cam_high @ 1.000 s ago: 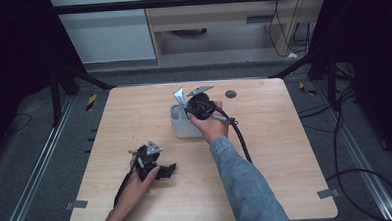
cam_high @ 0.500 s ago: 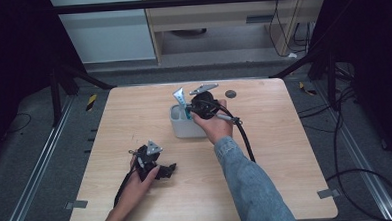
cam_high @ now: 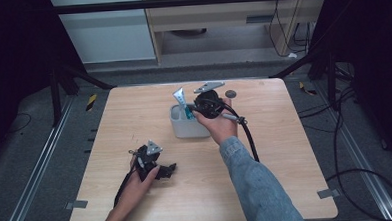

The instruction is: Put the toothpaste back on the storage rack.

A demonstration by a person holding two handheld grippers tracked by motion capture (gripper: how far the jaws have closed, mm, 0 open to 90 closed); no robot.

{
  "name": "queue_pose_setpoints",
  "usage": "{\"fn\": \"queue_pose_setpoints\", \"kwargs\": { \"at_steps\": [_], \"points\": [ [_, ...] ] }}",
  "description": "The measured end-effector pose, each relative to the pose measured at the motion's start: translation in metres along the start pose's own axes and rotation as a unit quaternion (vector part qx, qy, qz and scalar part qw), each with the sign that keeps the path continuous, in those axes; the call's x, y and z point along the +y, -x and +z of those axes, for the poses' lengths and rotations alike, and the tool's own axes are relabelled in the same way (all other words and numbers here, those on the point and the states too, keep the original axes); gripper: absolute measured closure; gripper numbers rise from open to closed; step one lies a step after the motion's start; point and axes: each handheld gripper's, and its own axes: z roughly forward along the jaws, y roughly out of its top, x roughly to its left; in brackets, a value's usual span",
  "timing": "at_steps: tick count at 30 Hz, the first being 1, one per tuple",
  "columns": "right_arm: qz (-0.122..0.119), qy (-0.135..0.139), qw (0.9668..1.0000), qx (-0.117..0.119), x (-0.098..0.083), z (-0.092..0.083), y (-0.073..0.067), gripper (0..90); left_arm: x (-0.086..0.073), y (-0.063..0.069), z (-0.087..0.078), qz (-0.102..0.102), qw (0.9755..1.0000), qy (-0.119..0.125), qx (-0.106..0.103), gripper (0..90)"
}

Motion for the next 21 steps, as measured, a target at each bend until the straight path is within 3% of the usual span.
{"fn": "queue_pose_setpoints", "kwargs": {
  "at_steps": [1, 5, 14, 17, 21],
  "points": [
    [0.001, 0.0, 1.0, -0.002, 0.0, -0.002, 0.001, 57.4, 0.0, 0.0, 0.0, 0.0, 1.0, 0.0, 0.0, 0.0],
    [0.005, -0.006, 1.0, -0.005, -0.001, -0.005, 0.0, 48.4, 0.0, 0.0, 0.0, 0.0, 1.0, 0.0, 0.0, 0.0],
    [0.01, 0.016, 0.9997, -0.015, -0.003, -0.02, 0.007, 27.7, 0.0, 0.0, 0.0, 0.0, 1.0, 0.0, 0.0, 0.0],
    [0.0, 0.018, 0.9995, -0.027, -0.002, -0.023, 0.009, 19.0, 0.0, 0.0, 0.0, 0.0, 1.0, 0.0, 0.0, 0.0],
    [-0.008, 0.01, 0.9997, -0.023, -0.005, -0.029, 0.012, 12.5, 0.0, 0.0, 0.0, 0.0, 1.0, 0.0, 0.0, 0.0]
  ]
}}
